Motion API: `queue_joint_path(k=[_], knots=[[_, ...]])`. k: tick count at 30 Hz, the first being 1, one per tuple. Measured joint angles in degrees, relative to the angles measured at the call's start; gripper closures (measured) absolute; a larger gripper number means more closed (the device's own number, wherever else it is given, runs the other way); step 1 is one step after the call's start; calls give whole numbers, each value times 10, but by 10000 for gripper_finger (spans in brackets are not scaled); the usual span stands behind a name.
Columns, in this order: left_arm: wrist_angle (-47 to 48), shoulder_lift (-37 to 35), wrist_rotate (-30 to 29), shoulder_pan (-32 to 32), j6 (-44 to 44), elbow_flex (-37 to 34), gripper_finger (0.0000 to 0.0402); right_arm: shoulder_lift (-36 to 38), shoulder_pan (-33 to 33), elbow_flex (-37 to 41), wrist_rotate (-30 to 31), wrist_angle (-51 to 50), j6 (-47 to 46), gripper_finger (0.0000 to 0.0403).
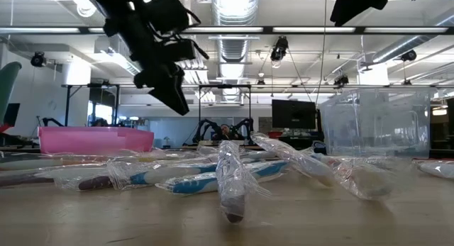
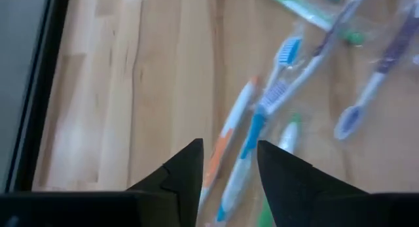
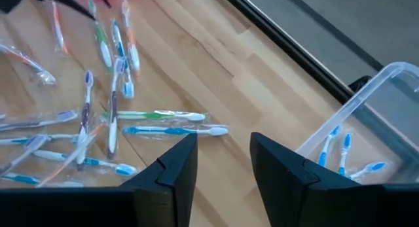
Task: Pick & Place Toothbrushes
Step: Put the blue toothbrush into the top transparent bin
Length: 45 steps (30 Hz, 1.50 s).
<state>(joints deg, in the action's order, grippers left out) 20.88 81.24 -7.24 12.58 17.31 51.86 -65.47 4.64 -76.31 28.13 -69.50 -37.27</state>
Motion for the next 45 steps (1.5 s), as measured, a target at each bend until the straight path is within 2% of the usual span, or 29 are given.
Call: queue_joint_path(k=[4, 13, 18, 31, 45], knots=[[29, 49, 3, 19, 17, 32, 257, 0, 0, 0, -1, 0, 5, 261], [46, 135, -8, 15, 162, 58, 257, 0, 0, 0, -1, -1, 14, 286], [61, 144, -16, 15, 130, 55, 255, 0, 0, 0, -1, -1, 15, 303], [59, 146, 28, 15, 113, 50, 255, 0, 0, 0, -1, -1, 19, 334], [31, 189, 33, 15, 113, 42, 259, 0, 0, 0, -1, -1, 20, 301]])
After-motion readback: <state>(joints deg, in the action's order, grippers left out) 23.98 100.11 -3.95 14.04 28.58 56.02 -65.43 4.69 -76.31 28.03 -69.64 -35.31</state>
